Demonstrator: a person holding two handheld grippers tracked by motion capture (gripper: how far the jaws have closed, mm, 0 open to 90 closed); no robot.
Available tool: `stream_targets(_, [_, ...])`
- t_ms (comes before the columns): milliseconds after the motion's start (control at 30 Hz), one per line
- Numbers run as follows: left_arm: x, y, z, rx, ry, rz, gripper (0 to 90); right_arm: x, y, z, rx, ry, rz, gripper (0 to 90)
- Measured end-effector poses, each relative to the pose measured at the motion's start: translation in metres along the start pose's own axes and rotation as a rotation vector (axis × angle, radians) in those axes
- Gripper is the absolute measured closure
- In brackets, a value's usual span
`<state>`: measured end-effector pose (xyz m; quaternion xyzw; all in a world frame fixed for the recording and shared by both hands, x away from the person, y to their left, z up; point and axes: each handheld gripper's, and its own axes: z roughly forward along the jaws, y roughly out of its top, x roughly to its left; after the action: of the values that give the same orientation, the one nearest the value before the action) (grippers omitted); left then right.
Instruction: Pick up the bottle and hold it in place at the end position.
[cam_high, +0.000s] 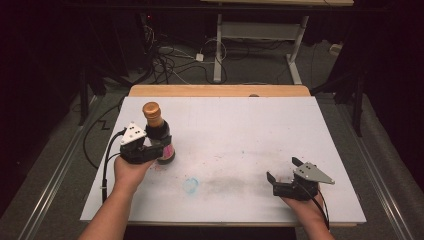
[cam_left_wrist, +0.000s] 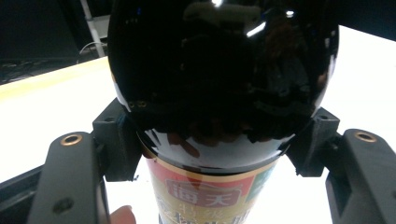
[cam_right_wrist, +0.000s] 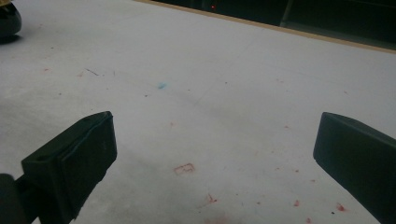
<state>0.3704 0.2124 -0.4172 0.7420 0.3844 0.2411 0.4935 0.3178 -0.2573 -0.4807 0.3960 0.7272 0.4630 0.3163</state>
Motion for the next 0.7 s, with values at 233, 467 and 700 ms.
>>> stream_targets(233, [-0.013,0.006,0.016,0.005,-0.026,0.014,29.8,0.0,0.0,0.0,0.003,0.0,0.003,0.2])
stream_targets(467, [-0.028,0.011,0.035,0.005,-0.056,0.016,29.9,0.0,0.0,0.0,-0.002,0.001,-0.002,0.2])
stream_targets(700, [-0.039,0.018,0.052,0.001,-0.073,0.028,29.9,0.0,0.0,0.0,-0.002,0.001,0.004,0.2])
